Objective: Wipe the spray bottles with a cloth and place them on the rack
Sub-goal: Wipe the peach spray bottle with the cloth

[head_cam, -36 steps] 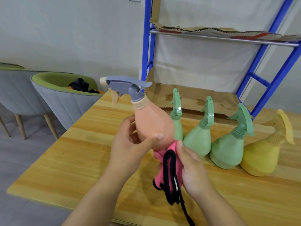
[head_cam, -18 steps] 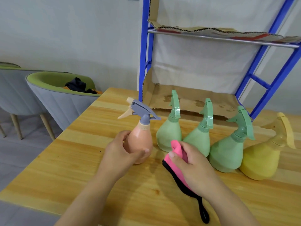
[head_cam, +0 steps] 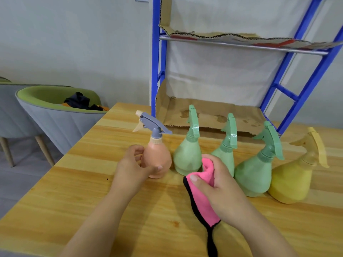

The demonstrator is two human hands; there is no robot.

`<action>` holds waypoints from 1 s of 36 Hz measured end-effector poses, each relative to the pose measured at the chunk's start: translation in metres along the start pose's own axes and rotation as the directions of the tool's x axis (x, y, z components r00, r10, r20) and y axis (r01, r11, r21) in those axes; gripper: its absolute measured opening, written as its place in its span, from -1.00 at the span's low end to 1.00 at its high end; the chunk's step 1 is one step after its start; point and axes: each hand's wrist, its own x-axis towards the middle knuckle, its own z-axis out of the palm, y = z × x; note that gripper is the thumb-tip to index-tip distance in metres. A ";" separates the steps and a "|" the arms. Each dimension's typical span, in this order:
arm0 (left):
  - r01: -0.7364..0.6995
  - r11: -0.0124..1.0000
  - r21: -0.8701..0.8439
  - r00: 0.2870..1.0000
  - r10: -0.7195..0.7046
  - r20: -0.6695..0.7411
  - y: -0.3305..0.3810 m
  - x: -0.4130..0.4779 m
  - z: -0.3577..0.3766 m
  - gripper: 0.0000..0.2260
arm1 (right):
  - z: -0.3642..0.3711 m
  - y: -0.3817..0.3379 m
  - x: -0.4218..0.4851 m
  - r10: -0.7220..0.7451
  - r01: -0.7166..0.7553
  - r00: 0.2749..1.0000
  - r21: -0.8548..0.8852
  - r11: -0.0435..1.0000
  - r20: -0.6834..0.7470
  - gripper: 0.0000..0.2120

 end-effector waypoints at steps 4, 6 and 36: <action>-0.007 0.999 0.038 1.000 0.007 -0.016 -0.001 0.006 0.004 -0.45 | -0.002 -0.002 -0.002 -0.002 0.003 1.000 0.039 0.999 -0.009 -0.50; 0.004 0.998 0.059 0.999 -0.001 -0.044 0.001 0.006 0.006 -0.42 | -0.004 -0.004 -0.004 0.008 -0.007 1.000 0.056 0.998 -0.007 -0.49; -0.440 0.881 -0.176 0.782 0.472 0.408 0.094 -0.081 0.043 -0.91 | -0.084 0.021 -0.054 -0.159 0.184 0.940 0.056 0.981 -0.301 -0.67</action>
